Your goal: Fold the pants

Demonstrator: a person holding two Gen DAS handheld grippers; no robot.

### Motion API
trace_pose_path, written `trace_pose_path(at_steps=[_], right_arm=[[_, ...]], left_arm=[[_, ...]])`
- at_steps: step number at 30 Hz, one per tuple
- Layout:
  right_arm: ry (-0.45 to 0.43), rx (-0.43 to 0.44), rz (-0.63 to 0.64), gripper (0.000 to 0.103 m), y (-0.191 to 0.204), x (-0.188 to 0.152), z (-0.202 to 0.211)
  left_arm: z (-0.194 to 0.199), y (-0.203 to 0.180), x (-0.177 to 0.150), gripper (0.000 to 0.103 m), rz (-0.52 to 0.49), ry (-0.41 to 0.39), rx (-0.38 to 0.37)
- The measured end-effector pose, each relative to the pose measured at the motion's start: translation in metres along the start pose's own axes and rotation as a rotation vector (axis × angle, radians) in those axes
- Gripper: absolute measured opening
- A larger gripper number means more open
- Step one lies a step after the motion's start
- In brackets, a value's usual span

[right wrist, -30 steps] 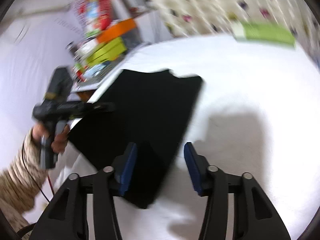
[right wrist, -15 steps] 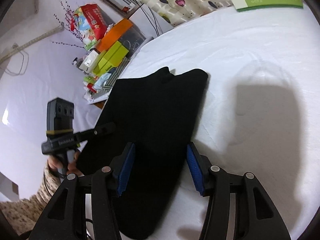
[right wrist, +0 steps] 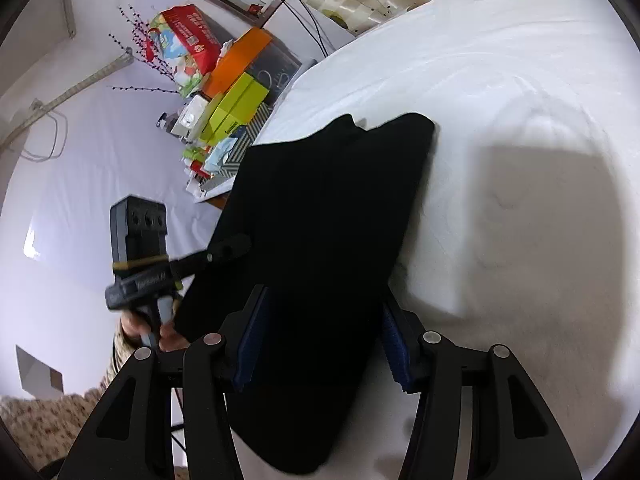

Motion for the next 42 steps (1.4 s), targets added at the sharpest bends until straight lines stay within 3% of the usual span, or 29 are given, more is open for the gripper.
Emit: trace_pose_path(at_steps=[5,9,12,16,22,25,33,42], right_arm=[[-0.012,-0.023,0.046,0.053,0.006,0.003,-0.009],[-0.025,-0.038,-0.016,0.033,-0.006,0.003,-0.005],[-0.035,-0.078,0.019,0.029,0.0,0.002,-0.005],[-0.079,-0.107,0.097,0.021,0.018,0.006,0.002],[-0.125,-0.141,0.182,0.02,0.037,0.012,0.015],[-0.156,-0.151,0.196,0.02,0.039,0.018,0.028],[-0.213,-0.224,0.204,0.02,0.024,0.041,0.068],[-0.248,-0.302,0.199,0.02,-0.013,0.074,0.104]], left_arm=[[-0.001,0.001,0.001,0.048,0.006,0.001,-0.004],[0.0,0.002,0.0,0.048,0.014,0.001,0.003],[-0.001,0.0,0.0,0.047,0.012,-0.001,0.016],[-0.001,-0.009,0.0,0.043,-0.026,-0.001,0.09],[0.009,-0.023,0.006,0.028,-0.034,-0.028,0.128],[0.011,-0.038,0.01,0.025,-0.063,-0.042,0.135],[-0.002,-0.08,0.025,0.025,-0.09,-0.057,0.081],[-0.047,-0.126,0.039,0.025,-0.109,-0.02,0.029]])
Point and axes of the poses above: each gripper's, at about its wrist camera, not at the fingertips, and z roughly against the way its jaws point, y to its left, x to its top, the point moved 5 cm from there along -z, roughly the way its jaws point, and after that the axes turned 5 degrees about -y, right-handed, at the moved point
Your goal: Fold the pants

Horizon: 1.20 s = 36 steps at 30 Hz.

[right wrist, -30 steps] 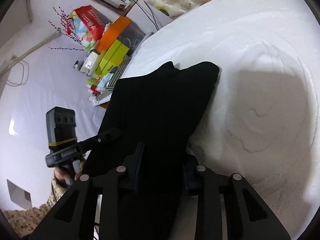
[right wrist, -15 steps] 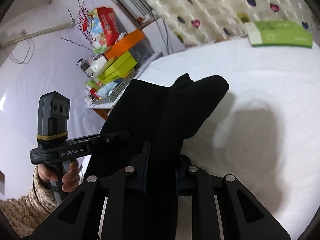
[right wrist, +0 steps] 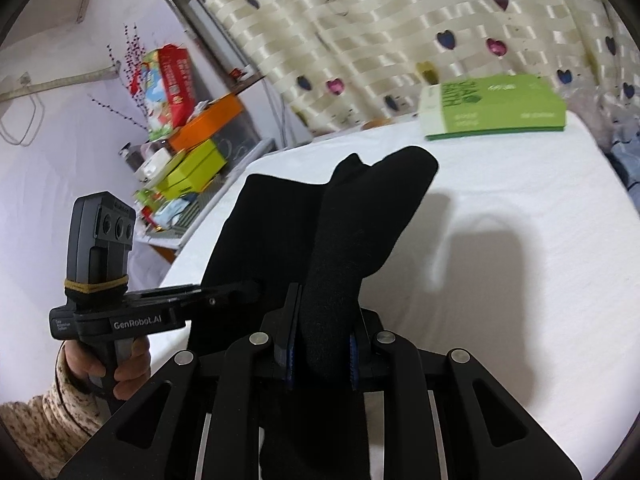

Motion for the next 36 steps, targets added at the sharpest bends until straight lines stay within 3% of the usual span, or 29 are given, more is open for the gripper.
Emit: trace_pose_path(at_steps=[11,15,21,24,30,36], right_arm=[[0.023,-0.058,-0.058,0.02,-0.065,0.006,-0.006],[0.044,-0.065,-0.094,0.02,-0.084,-0.001,-0.011],[0.055,-0.098,-0.069,0.024,-0.091,-0.01,-0.014],[0.056,-0.116,-0.047,0.028,-0.091,-0.012,-0.014],[0.058,-0.201,0.028,0.036,-0.088,-0.015,-0.014],[0.059,-0.338,0.156,0.04,-0.074,-0.016,-0.009]], left_arm=[[-0.058,-0.042,0.017,0.025,0.008,0.047,-0.043],[-0.068,-0.039,0.014,0.026,-0.009,0.062,0.003],[-0.071,-0.023,0.009,0.043,-0.022,0.079,0.064],[-0.072,-0.025,0.008,0.048,-0.083,0.064,0.095],[-0.071,-0.031,0.008,0.052,-0.152,0.038,0.153],[-0.064,-0.03,0.008,0.053,-0.194,0.0,0.235]])
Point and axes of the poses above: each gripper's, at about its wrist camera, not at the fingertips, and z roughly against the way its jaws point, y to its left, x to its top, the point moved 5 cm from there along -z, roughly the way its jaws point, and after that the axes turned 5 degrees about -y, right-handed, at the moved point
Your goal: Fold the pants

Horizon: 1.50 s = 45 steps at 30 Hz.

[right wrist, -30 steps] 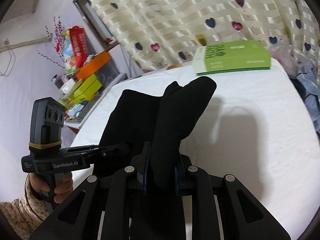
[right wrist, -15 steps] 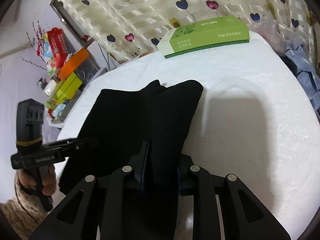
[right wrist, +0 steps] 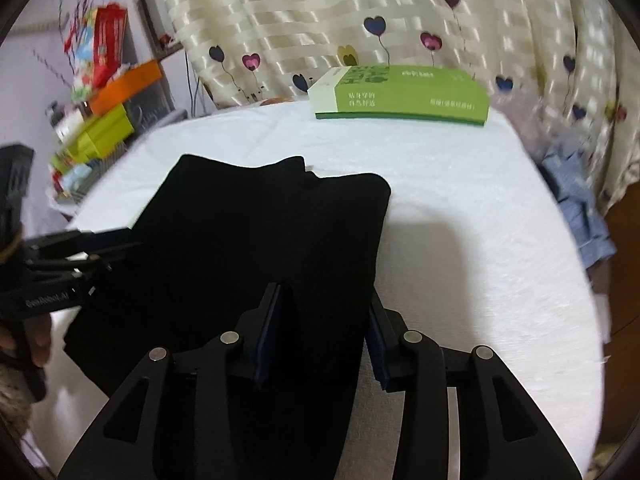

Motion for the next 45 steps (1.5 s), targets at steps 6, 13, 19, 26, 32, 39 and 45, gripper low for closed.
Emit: trace_pose_path(at_steps=[6,13,19,26,32,39,45], right_arm=[[-0.025,-0.078,0.023,0.044,0.006,-0.004,0.018],[-0.078,-0.075,0.036,0.047,0.028,-0.013,0.052],[-0.077,-0.049,0.019,0.047,0.048,-0.036,0.071],[-0.076,-0.06,0.021,0.047,0.064,-0.062,0.085],[-0.056,-0.077,0.012,0.048,0.068,-0.081,0.087],[-0.03,-0.096,0.024,0.048,0.074,-0.097,0.084],[-0.015,-0.105,0.013,0.048,0.076,-0.105,0.081]], left_arm=[[0.011,0.005,-0.004,0.054,0.015,-0.023,0.077],[0.036,0.002,-0.019,0.058,0.038,-0.058,0.102],[0.055,-0.008,-0.04,0.06,0.02,-0.07,0.124],[0.077,-0.018,-0.062,0.06,0.026,-0.102,0.132],[0.079,-0.025,-0.086,0.06,0.028,-0.082,0.132],[0.076,-0.026,-0.112,0.06,0.018,-0.059,0.177],[0.072,-0.028,-0.122,0.06,0.027,-0.044,0.181]])
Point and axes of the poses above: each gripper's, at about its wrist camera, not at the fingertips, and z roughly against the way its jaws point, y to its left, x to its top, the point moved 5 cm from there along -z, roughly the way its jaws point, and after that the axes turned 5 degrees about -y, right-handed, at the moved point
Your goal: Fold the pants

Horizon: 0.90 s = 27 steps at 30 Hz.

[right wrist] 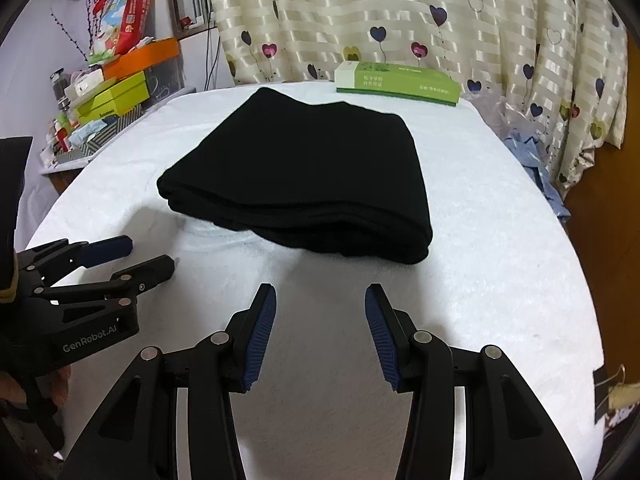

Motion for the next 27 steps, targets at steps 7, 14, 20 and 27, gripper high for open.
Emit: trace_pose_path(at_steps=[7,14,20,27], right_arm=[[0.04,-0.004,0.009,0.048,0.0005,-0.0038,-0.0069],[0.055,-0.01,0.015,0.048,-0.0005,-0.0044,-0.0088],[0.062,-0.014,0.042,0.056,0.0046,-0.0045,-0.0104],[0.061,-0.02,0.029,0.056,0.0046,-0.0044,-0.0116]], left_arm=[[-0.0025,-0.0006,0.0004,0.063,0.001,-0.008,0.011],[-0.0038,-0.0003,0.001,0.064,0.002,-0.007,0.011],[-0.0041,0.0001,0.0011,0.065,0.007,-0.007,0.008],[-0.0044,-0.0001,0.0014,0.065,0.008,-0.007,0.007]])
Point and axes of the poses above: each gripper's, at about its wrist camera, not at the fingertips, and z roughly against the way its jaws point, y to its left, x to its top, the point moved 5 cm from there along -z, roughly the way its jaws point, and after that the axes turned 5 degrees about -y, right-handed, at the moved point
